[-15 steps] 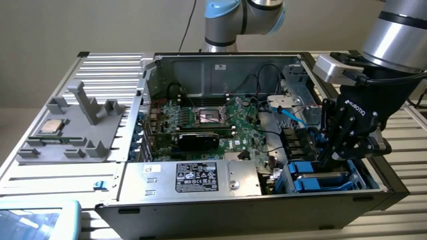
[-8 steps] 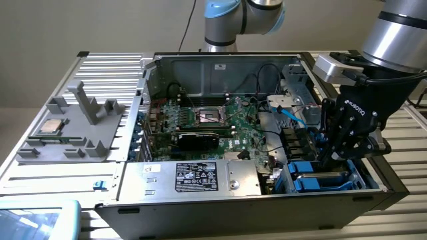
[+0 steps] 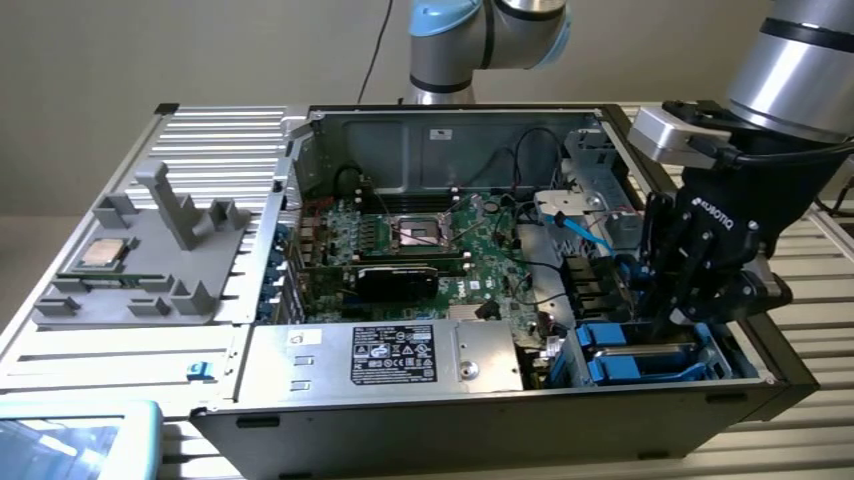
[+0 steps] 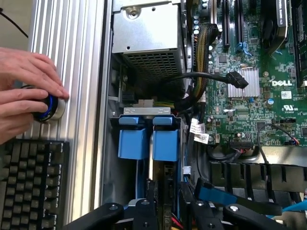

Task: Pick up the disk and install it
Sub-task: 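Insert the first disk wire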

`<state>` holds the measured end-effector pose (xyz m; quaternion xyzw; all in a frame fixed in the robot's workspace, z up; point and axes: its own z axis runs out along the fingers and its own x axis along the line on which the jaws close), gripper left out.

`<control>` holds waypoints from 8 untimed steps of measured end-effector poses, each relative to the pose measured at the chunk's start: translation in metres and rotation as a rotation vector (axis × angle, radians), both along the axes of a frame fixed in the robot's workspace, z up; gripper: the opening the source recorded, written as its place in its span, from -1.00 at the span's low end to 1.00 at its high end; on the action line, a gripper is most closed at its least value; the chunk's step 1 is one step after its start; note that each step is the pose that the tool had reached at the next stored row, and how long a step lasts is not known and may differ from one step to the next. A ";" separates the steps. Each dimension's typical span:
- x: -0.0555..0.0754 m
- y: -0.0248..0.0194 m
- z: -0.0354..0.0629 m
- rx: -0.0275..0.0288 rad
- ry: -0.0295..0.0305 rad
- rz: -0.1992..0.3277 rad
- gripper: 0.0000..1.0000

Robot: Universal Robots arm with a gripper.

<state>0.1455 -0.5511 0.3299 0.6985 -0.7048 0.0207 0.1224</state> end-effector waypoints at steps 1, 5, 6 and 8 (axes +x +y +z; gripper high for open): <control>0.000 0.0000 0.0017 -0.0010 0.0000 0.000 -0.38; 0.005 0.0000 0.0097 -0.0090 0.0000 0.000 -0.38; 0.007 0.0000 0.0115 -0.0131 0.0001 0.000 -0.38; 0.008 0.0000 0.0149 -0.0242 0.0000 0.000 -0.38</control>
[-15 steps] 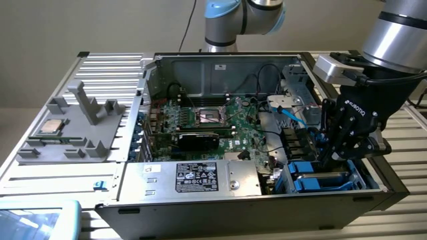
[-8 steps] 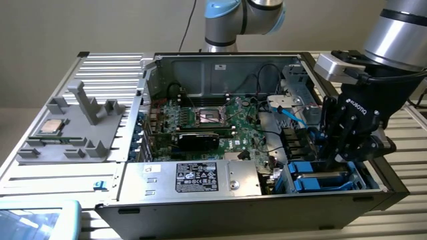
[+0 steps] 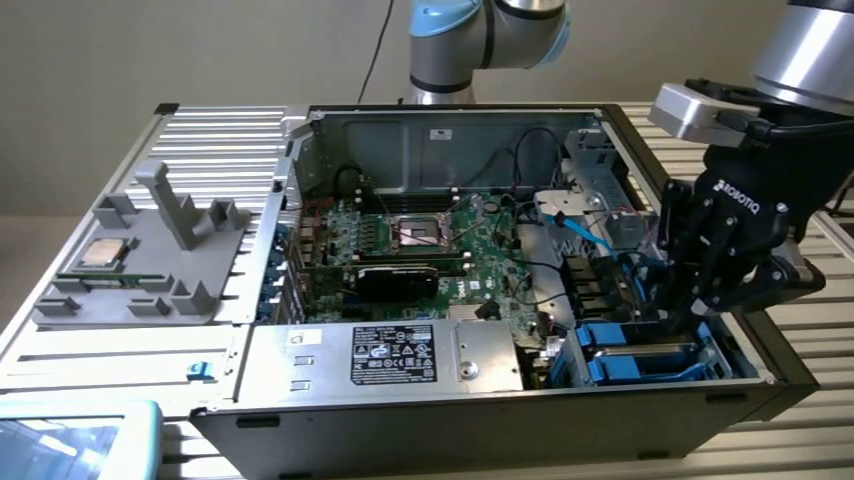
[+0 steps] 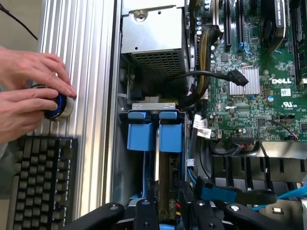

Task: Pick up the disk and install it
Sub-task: 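Insert the first disk wire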

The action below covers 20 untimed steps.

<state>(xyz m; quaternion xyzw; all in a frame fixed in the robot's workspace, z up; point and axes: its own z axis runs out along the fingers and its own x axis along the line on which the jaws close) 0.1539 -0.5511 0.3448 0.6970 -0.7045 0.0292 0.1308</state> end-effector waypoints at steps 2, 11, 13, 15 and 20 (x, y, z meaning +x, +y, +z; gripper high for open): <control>0.002 0.0000 0.0036 -0.0086 0.0000 0.000 -0.38; 0.005 0.0000 0.0198 -0.0515 0.0000 0.000 -0.38; 0.005 0.0002 0.0268 -0.0561 0.0000 0.000 -0.38; 0.005 0.0027 0.0329 -0.0648 0.0001 0.000 -0.38; 0.006 0.0157 0.0392 -0.0941 -0.0001 0.000 -0.38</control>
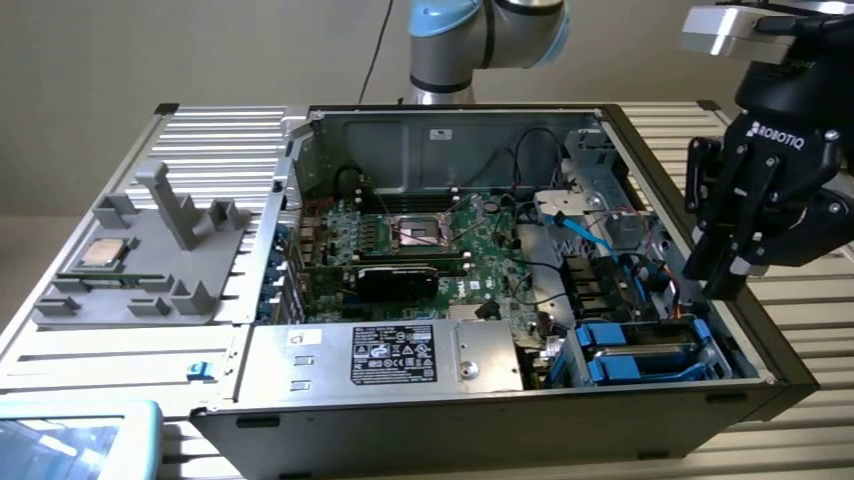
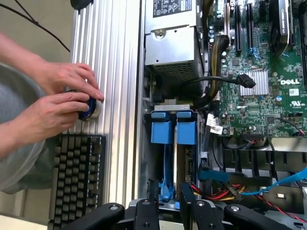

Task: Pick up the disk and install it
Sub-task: 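Insert the first disk wire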

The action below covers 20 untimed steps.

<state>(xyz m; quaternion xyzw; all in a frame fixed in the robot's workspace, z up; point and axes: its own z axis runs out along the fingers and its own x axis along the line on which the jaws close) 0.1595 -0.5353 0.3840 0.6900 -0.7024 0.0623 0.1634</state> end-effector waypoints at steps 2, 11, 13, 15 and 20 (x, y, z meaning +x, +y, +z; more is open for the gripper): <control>0.000 0.0056 0.0009 -0.0068 0.0000 0.000 -0.38; -0.002 0.0115 0.0063 -0.0158 0.0000 -0.001 -0.38; -0.002 0.0116 0.0063 -0.0159 0.0000 -0.001 -0.38; -0.002 0.0115 0.0063 -0.0159 0.0000 -0.001 -0.38; -0.002 0.0115 0.0064 -0.0159 0.0000 -0.001 -0.38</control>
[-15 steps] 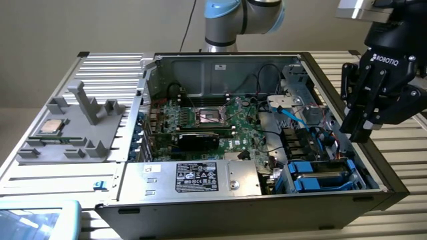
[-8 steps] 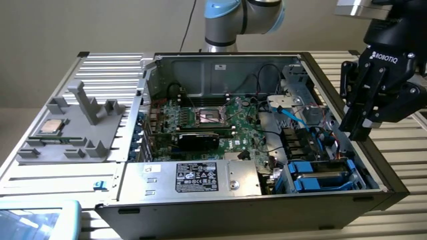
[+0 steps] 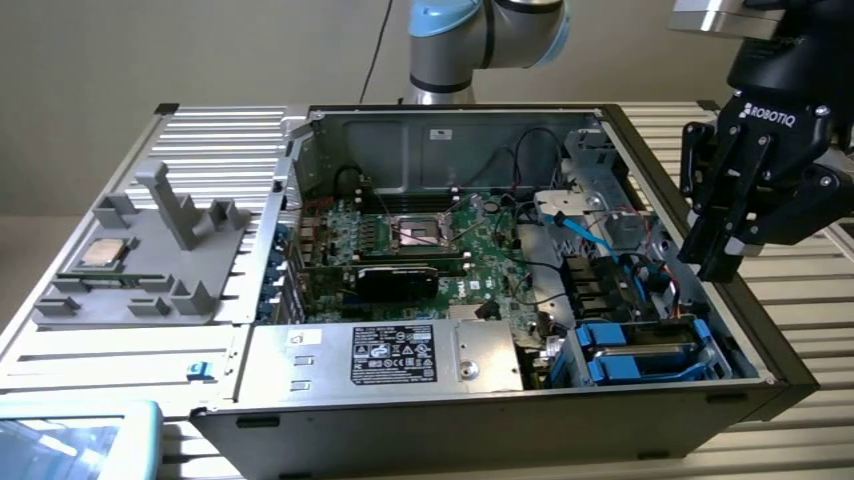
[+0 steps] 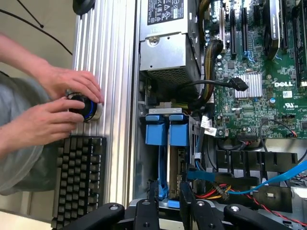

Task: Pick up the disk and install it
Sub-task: 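Insert the first disk wire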

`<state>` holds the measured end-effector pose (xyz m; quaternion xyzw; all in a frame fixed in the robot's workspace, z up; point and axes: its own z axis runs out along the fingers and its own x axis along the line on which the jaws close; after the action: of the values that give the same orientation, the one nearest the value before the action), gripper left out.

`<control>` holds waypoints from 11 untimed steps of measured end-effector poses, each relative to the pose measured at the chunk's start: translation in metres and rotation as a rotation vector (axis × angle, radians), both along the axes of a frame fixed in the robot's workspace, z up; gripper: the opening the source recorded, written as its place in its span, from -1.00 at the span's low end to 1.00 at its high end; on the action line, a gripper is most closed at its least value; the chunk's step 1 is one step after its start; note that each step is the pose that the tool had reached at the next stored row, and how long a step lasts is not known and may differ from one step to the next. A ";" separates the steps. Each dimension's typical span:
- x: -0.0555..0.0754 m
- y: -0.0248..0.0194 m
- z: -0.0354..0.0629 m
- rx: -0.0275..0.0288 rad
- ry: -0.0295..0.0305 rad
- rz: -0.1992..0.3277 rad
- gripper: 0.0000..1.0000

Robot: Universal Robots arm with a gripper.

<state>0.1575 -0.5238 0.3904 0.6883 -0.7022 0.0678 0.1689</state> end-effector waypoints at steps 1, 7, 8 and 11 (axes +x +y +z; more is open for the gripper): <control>0.000 0.0000 0.0000 0.0000 0.0000 0.000 -0.38; -0.007 0.0015 -0.0002 -0.0003 -0.0038 -0.001 -0.38; -0.009 0.0019 -0.0003 -0.0004 -0.0043 -0.001 -0.38; -0.014 0.0028 -0.0005 -0.0003 -0.0057 -0.006 -0.38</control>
<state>0.1436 -0.5210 0.3899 0.6858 -0.7049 0.0693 0.1673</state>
